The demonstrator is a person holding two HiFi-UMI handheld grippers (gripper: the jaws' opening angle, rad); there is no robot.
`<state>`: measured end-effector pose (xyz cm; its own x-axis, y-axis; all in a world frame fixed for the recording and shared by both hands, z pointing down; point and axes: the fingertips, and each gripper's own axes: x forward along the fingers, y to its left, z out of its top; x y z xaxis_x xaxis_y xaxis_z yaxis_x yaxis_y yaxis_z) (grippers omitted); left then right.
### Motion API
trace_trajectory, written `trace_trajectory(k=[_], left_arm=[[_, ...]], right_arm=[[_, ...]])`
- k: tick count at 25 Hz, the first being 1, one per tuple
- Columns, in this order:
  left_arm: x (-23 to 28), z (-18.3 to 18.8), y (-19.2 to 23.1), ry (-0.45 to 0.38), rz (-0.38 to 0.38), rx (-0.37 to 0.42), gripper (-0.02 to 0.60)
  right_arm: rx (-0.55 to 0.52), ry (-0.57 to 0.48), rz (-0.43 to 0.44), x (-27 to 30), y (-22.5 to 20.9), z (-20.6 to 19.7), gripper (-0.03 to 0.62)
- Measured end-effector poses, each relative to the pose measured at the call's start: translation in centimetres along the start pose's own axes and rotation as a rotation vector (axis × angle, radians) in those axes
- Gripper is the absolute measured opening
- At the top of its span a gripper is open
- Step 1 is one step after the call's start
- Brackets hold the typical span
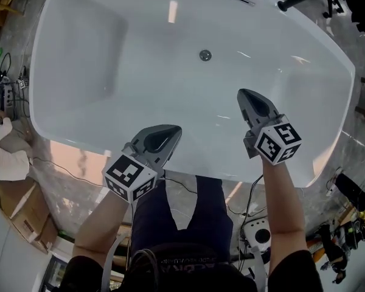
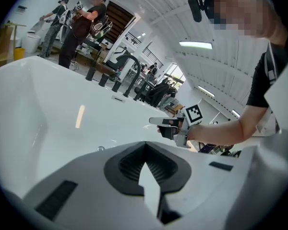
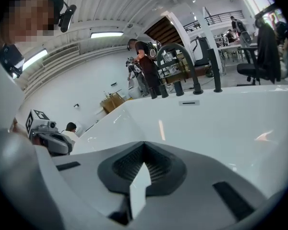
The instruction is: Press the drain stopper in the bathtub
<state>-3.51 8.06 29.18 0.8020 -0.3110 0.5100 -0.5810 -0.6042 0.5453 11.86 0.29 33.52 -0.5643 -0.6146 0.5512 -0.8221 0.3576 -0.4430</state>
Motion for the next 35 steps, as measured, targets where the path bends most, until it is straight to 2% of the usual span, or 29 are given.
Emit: trace_trajectory(k=[6, 10, 14, 18, 26, 32, 35], left_arm=[[1.3, -1.9, 2.6, 0.000, -0.009, 0.004, 0.008], [2.5, -3.2, 4.3, -0.004, -0.011, 0.019, 0.008], [4.0, -4.9, 5.8, 0.011, -0.021, 0.070, 0.008], [5.2, -5.3, 7.0, -0.024, -0.024, 0.100, 0.008], [7.2, -7.1, 10.6, -0.034, -0.011, 0.050, 0.008], [7.9, -6.5, 11.7, -0.054, -0.013, 0.010, 0.009], [7.7, -6.4, 11.8, -0.036, -0.011, -0.010, 0.008]], right_arm=[[0.093, 0.010, -0.016, 5.4, -3.7, -2.6, 0.011], [0.087, 0.046, -0.040, 9.6, -6.1, -4.8, 0.012], [0.112, 0.092, -0.072, 13.5, -9.4, -8.0, 0.012], [0.118, 0.144, -0.090, 16.9, -12.0, -10.9, 0.011], [0.047, 0.263, -0.087, 23.5, -15.0, -16.1, 0.012], [0.023, 0.289, -0.133, 27.5, -17.8, -18.3, 0.012], [0.042, 0.292, -0.164, 28.8, -19.5, -19.4, 0.012]])
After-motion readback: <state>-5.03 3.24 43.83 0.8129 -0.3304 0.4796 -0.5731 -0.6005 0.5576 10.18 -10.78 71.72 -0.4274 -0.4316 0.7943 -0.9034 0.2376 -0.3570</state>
